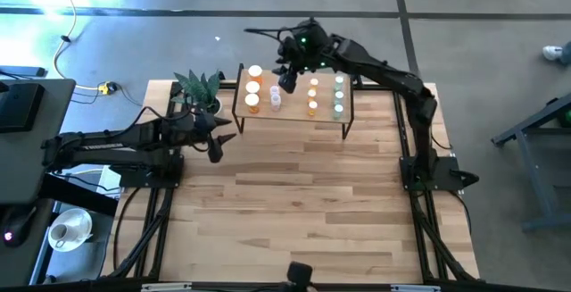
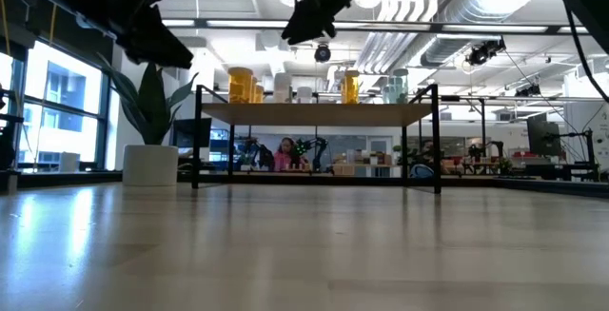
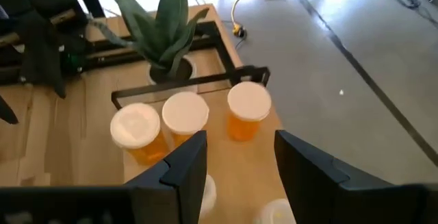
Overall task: Pick and place medicine bottles onto shelf by color
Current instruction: Adjust the transparent pill bottles on the shelf
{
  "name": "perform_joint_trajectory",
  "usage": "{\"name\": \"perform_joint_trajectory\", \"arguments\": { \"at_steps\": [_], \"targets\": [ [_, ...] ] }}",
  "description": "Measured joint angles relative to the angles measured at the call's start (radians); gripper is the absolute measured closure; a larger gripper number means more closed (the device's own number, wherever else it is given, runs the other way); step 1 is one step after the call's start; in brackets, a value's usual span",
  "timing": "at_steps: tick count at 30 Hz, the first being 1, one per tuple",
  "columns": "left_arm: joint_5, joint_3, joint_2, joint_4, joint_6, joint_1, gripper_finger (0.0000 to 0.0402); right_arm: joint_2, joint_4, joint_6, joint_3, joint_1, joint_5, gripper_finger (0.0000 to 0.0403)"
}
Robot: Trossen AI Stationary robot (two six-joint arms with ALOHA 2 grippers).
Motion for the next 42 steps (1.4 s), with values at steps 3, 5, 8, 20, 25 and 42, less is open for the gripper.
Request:
{"name": "perform_joint_trajectory", "arguments": {
  "at_steps": [3,5,8,20,25,42],
  "targets": [
    [0.002,0.000,0.000,-0.015,-0.002,0.000,0.0188,0.026,-0.013,-0.002,0.001,0.014,0.001,0.0240],
    [0.002,0.000,0.000,-0.017,-0.002,0.000,0.0188,0.039,-0.013,-0.020,0.000,0.026,0.001,0.0240],
    [0.002,0.000,0.000,-0.016,0.001,0.000,0.0188,0.053,-0.001,-0.026,0.000,0.039,0.001,0.0240],
    [-0.001,0.000,0.000,-0.014,0.001,0.000,0.0188,0.103,0.062,-0.046,0.078,0.037,0.003,0.0240],
    [-0.002,0.000,0.000,-0.013,0.001,0.000,0.0188,0.100,0.062,-0.057,0.160,0.031,0.003,0.0240],
    [-0.003,0.000,0.000,-0.013,-0.017,0.000,0.0188,0.102,0.046,-0.063,-0.021,0.045,0.001,0.0240]
  ]
}}
